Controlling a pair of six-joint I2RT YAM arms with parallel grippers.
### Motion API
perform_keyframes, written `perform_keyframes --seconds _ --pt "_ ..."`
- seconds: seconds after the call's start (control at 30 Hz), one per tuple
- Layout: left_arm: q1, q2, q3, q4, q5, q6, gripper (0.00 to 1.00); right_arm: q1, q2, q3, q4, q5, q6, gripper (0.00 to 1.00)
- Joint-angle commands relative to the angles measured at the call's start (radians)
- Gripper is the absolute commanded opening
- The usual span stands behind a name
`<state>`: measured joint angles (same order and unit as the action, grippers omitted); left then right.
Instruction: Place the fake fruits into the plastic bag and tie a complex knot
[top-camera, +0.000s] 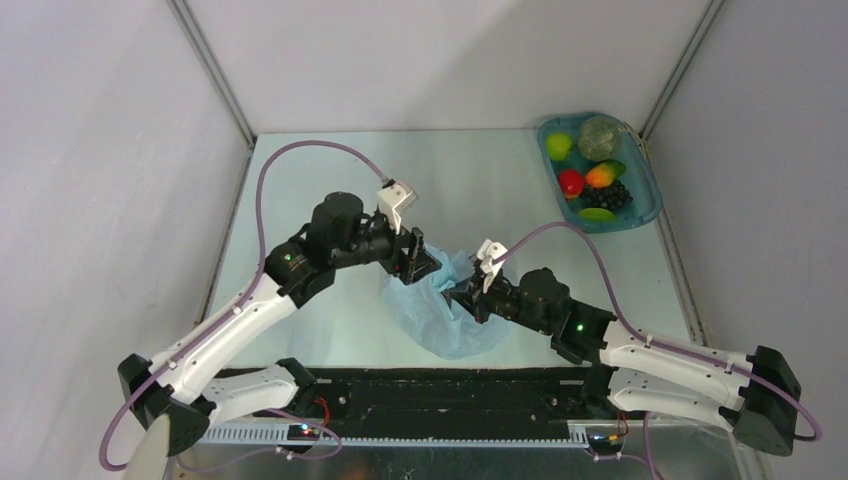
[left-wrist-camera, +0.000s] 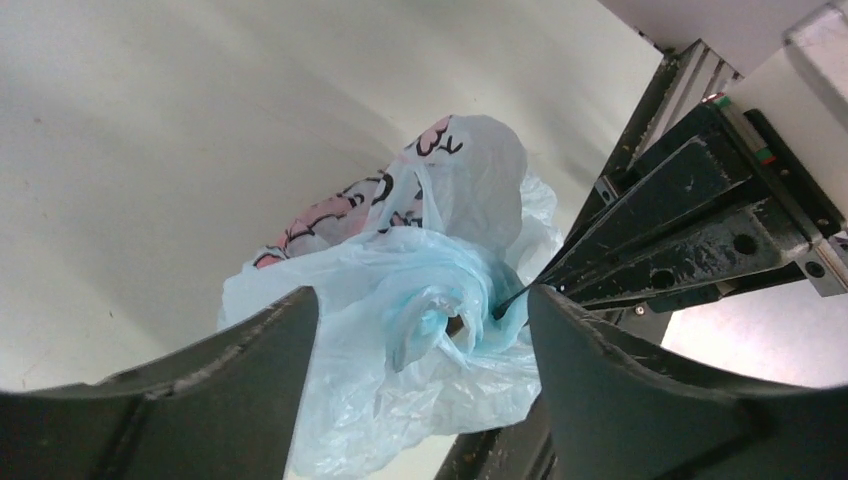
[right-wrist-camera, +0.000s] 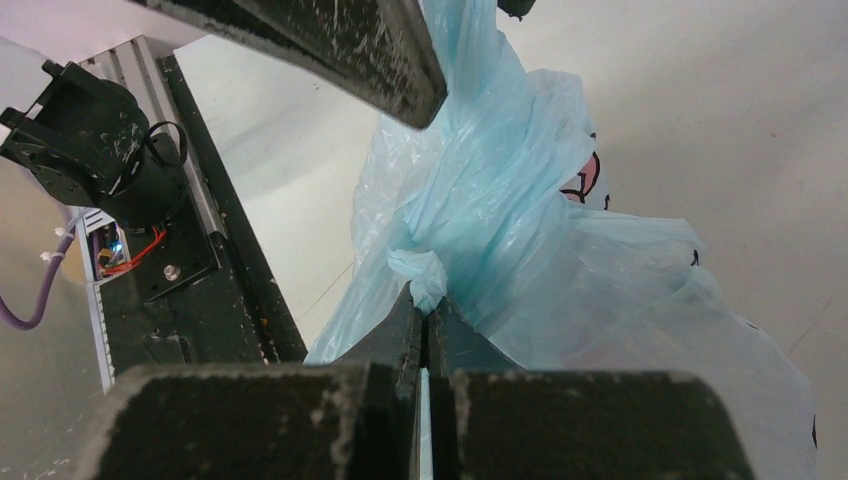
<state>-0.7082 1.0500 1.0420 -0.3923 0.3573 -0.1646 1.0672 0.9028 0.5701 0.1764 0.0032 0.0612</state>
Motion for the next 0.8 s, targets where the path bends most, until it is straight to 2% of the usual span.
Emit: perform_keyframes --seconds 0.0,0.2,0.27,0.4,0.47,0.53,0.57,0.6,0.63,0.67,0.7,0.73,0.77 --pt "0.006 0.029 0.061 -0.029 0.008 0.047 0.85 0.005 0.001 0.002 0.053 0.014 -0.019 0.0" --pt "0.006 0.097 0.078 -0.065 0.055 0.054 0.91 0.005 0.002 0.002 0.051 0.01 -0.025 0.0" --pt "0.006 0.112 0.081 -0.068 0.071 0.055 0.89 0.004 0.001 0.002 0.05 0.01 -0.027 0.0" --pt "0.007 0.13 0.086 -0.077 0.099 0.057 0.76 0.005 -0.004 0.002 0.048 0.012 -0.032 0.0" --pt "0.007 0.133 0.082 -0.075 0.109 0.055 0.66 0.004 -0.005 0.002 0.047 0.012 -0.036 0.0" --pt "0.006 0.134 0.075 -0.062 0.139 0.048 0.48 0.005 -0.007 0.002 0.044 0.013 -0.039 0.0" --pt "0.006 0.134 0.068 -0.056 0.164 0.044 0.42 0.004 -0.01 0.002 0.043 0.012 -0.041 0.0" --pt "0.006 0.133 0.065 -0.042 0.175 0.032 0.29 0.005 -0.013 0.002 0.04 0.015 -0.043 0.0" --pt "0.006 0.131 0.056 -0.035 0.19 0.025 0.23 0.005 -0.021 0.002 0.038 0.017 -0.044 0.0" --pt "0.006 0.128 0.051 -0.021 0.196 0.015 0.13 0.004 -0.027 0.002 0.031 0.024 -0.047 0.0" --pt "0.006 0.118 0.039 -0.014 0.197 0.008 0.08 0.003 -0.043 0.002 0.028 0.028 -0.051 0.0" --pt "0.007 0.106 0.025 0.004 0.194 -0.008 0.02 0.001 -0.053 0.002 0.018 0.037 -0.054 0.04" --pt "0.007 0.097 0.017 0.015 0.19 -0.018 0.01 0.001 -0.077 0.002 0.011 0.041 -0.057 0.07"
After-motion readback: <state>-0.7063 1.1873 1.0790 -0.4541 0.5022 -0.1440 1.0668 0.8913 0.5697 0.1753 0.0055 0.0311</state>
